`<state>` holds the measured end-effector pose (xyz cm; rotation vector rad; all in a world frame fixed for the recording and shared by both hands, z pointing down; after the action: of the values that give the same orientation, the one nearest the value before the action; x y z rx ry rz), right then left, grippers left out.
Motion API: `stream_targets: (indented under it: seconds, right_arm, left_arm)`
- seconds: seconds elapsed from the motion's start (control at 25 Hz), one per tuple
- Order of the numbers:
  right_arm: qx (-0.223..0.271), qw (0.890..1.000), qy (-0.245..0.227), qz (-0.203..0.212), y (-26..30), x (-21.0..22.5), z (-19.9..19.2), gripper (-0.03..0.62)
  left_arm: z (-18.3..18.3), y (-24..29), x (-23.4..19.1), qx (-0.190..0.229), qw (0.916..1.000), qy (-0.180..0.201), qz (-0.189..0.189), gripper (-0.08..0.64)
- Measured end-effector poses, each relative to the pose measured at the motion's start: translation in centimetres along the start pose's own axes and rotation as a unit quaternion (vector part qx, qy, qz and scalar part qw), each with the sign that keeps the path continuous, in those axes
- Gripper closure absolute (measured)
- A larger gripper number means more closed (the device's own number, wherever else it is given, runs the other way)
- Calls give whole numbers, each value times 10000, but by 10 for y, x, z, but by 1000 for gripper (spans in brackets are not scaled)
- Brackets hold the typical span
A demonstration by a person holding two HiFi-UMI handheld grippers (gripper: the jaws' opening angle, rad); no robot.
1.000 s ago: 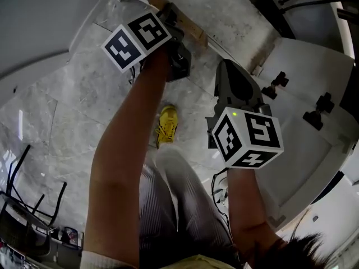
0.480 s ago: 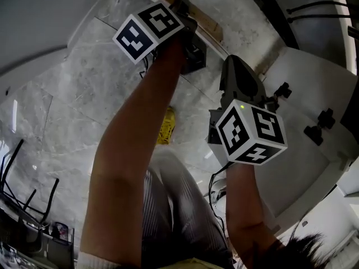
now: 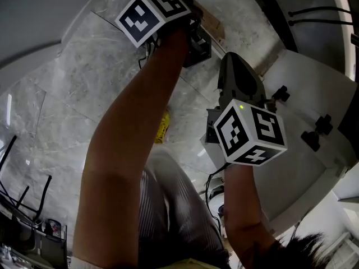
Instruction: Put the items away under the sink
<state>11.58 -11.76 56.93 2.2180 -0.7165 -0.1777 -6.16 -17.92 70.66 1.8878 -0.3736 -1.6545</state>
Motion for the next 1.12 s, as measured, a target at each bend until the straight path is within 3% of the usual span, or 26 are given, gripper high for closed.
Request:
stream_targets:
  seconds: [0.2, 0.36, 0.52, 0.6, 0.72, 0.8, 0.92, 1.12]
  right_arm:
    - [-16, 10000, -55, -23, 2, 1, 2, 566]
    - [25, 10000, -58, 42, 1, -5, 5, 566]
    - [-24, 9999, -50, 90, 3, -9, 2, 566]
    - [-50, 9999, -39, 85, 3, -8, 1, 566]
    - [-57, 9999, -38, 88, 2, -8, 0, 566]
    - [-51, 9999, -51, 96, 2, -8, 1, 566]
    - [-22, 9999, -73, 128, 2, -8, 3, 566]
    - [-17, 9999, -113, 126, 0, -6, 1, 566]
  left_arm:
    - [1, 4, 7, 31, 9997, -174, 166, 497]
    - [3, 6, 17, 30, 9997, 242, -73, 494]
    - [5, 7, 24, 20, 9986, 152, -500, 375]
    - [5, 8, 25, -69, 9984, 97, -561, 351]
    - [7, 4, 23, -12, 9986, 428, -299, 336]
    - [9, 2, 26, 99, 9954, 951, -105, 311]
    - [6, 3, 37, 74, 9787, 2050, -64, 297]
    - [-5, 11, 57, -308, 9321, 3608, 14, 264]
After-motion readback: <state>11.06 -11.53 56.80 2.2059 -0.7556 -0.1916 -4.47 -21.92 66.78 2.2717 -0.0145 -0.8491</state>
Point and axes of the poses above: the fingertips, and each gripper's own axes: y forward along the fingers, x to its right, z out of its top, the point moved 9 cm from there along -y, backward along the fingers, and after that the axes turned 5 degrees about z, right-handed, at the moved point
